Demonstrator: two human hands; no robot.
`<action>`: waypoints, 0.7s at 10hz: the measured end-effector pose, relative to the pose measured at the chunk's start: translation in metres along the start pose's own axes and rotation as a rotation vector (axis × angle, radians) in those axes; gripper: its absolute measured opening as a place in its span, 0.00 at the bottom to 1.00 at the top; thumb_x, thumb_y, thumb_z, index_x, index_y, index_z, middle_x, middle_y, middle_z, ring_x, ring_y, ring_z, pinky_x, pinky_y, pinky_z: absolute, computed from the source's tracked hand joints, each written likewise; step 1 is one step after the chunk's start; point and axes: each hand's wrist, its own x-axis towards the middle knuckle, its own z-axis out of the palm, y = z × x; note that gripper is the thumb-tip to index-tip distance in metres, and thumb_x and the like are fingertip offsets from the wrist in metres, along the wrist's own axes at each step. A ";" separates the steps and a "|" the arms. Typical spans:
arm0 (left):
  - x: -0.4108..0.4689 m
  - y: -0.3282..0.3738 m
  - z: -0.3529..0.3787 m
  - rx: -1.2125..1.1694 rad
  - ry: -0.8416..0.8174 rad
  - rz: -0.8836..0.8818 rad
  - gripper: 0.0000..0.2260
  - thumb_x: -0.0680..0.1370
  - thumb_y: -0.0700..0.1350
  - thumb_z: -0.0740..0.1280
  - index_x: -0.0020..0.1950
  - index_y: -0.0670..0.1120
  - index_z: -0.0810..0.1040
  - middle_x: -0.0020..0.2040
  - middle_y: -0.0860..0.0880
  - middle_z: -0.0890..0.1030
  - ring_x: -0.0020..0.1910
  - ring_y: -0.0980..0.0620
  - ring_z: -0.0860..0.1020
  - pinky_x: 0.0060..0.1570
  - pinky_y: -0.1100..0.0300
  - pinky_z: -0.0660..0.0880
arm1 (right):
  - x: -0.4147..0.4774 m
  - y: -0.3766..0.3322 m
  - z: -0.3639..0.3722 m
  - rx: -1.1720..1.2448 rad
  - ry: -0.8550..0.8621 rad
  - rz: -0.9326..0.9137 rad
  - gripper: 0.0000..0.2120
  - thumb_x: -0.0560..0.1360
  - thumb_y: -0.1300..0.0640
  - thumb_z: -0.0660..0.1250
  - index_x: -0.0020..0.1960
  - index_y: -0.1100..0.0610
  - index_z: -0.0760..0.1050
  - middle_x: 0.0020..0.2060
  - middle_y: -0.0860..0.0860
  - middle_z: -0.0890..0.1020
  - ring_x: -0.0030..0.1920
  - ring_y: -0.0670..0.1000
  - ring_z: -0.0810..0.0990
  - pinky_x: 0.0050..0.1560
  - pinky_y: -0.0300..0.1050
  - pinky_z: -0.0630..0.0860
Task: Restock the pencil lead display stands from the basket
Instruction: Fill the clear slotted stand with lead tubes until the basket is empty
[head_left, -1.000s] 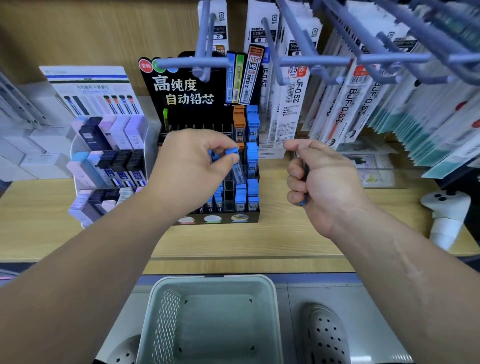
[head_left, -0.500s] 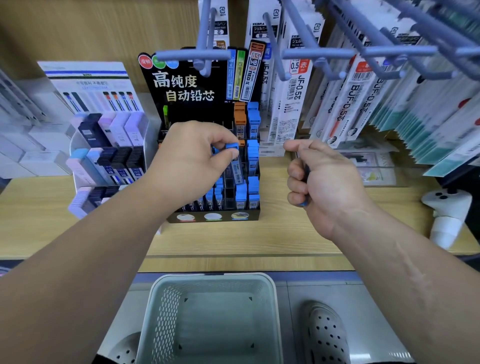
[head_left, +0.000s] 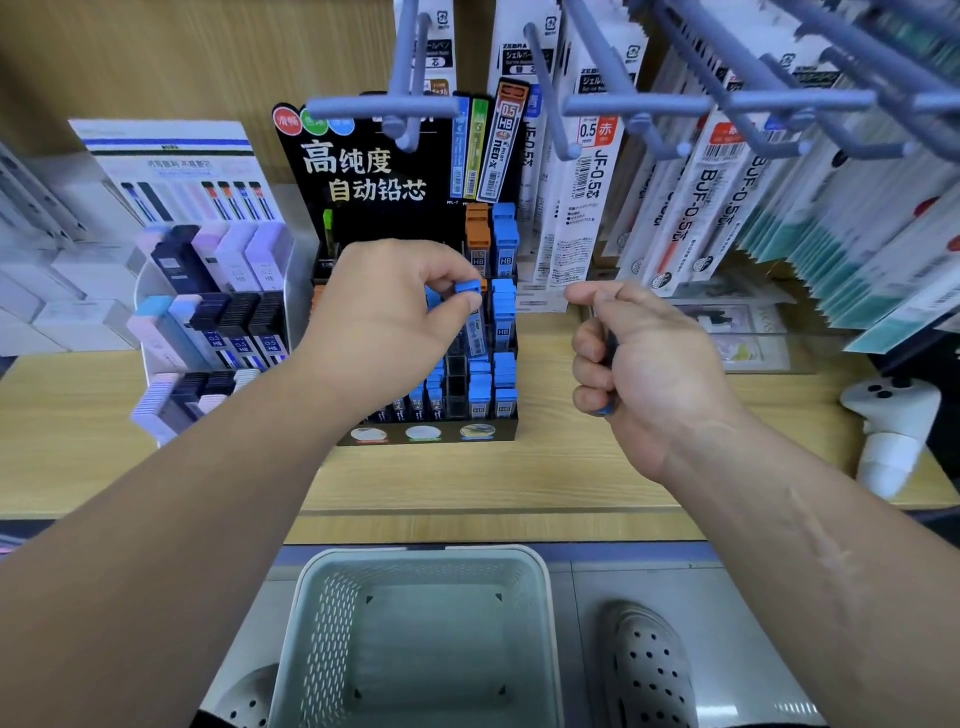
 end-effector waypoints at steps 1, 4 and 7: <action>0.000 0.002 0.000 0.004 -0.001 0.000 0.02 0.77 0.41 0.72 0.47 0.46 0.85 0.31 0.61 0.75 0.30 0.70 0.73 0.34 0.78 0.66 | 0.000 -0.001 -0.001 0.003 0.001 0.001 0.13 0.85 0.58 0.56 0.52 0.53 0.79 0.26 0.48 0.68 0.25 0.47 0.61 0.24 0.39 0.61; -0.002 0.003 0.001 0.005 -0.029 -0.004 0.02 0.77 0.42 0.73 0.46 0.45 0.85 0.29 0.71 0.75 0.29 0.69 0.74 0.34 0.78 0.66 | -0.001 -0.002 -0.002 0.017 -0.001 -0.003 0.13 0.85 0.59 0.56 0.53 0.53 0.79 0.26 0.49 0.69 0.24 0.47 0.61 0.24 0.38 0.61; 0.001 -0.002 -0.002 -0.014 0.060 -0.001 0.02 0.77 0.43 0.73 0.47 0.49 0.85 0.31 0.71 0.75 0.29 0.64 0.73 0.33 0.76 0.67 | -0.001 -0.002 -0.004 0.015 0.002 -0.001 0.12 0.85 0.58 0.56 0.54 0.53 0.79 0.26 0.49 0.69 0.25 0.47 0.62 0.24 0.39 0.61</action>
